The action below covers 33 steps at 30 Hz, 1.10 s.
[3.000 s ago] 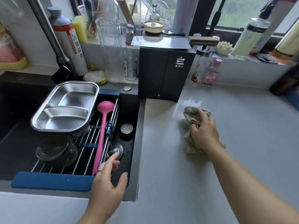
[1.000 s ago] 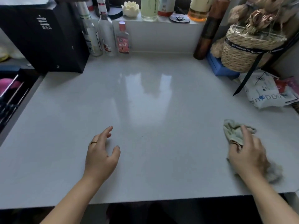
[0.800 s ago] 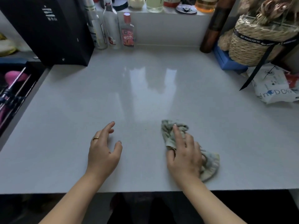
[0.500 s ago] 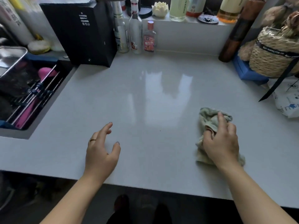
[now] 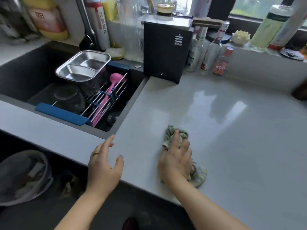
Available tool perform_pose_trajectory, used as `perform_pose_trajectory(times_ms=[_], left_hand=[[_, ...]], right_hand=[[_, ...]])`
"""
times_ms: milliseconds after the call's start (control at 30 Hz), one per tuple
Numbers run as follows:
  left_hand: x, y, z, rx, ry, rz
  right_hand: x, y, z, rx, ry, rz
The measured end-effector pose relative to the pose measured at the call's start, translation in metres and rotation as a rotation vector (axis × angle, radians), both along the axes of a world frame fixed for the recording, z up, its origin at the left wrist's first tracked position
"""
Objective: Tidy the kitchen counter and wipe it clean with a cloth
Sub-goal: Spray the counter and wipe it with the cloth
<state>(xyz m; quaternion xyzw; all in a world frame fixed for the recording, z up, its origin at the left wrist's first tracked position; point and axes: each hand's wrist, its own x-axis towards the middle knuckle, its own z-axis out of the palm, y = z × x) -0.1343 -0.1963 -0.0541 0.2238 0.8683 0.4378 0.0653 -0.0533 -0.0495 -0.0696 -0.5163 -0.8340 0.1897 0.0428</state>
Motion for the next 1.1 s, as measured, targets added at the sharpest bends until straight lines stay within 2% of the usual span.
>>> perform_pose_trajectory(times_ms=[333,433,500,567,633,767,867,967,1100], left_hand=[[-0.072,-0.032,-0.002,0.062,-0.038,-0.035],[-0.084,-0.029,-0.001,0.074,-0.049,-0.058],[-0.09,-0.023,0.001,0.083,-0.055,-0.074],[-0.092,-0.013,0.003,0.093,-0.049,-0.095],[-0.089,0.002,0.004,0.107,-0.052,-0.138],[-0.068,0.043,0.007,0.126,-0.111,-0.238],[-0.044,0.087,0.009,0.115,-0.083,-0.302],[-0.013,0.142,0.013,0.081,-0.079,-0.392],[0.036,0.218,0.02,0.048,-0.122,-0.492]], right_hand=[[-0.15,-0.062,0.011,-0.157,0.108,0.172],[-0.176,-0.057,0.025,-0.369,0.323,0.226],[-0.174,-0.042,0.035,-0.428,0.502,0.191],[-0.15,-0.014,0.04,-0.363,0.578,0.108],[-0.111,0.026,0.041,-0.246,0.566,0.028],[-0.004,0.113,0.04,-0.036,0.424,-0.208],[0.074,0.161,0.04,-0.015,0.327,-0.36],[0.133,0.203,0.041,-0.061,0.286,-0.386],[0.18,0.252,0.043,-0.081,0.296,-0.287]])
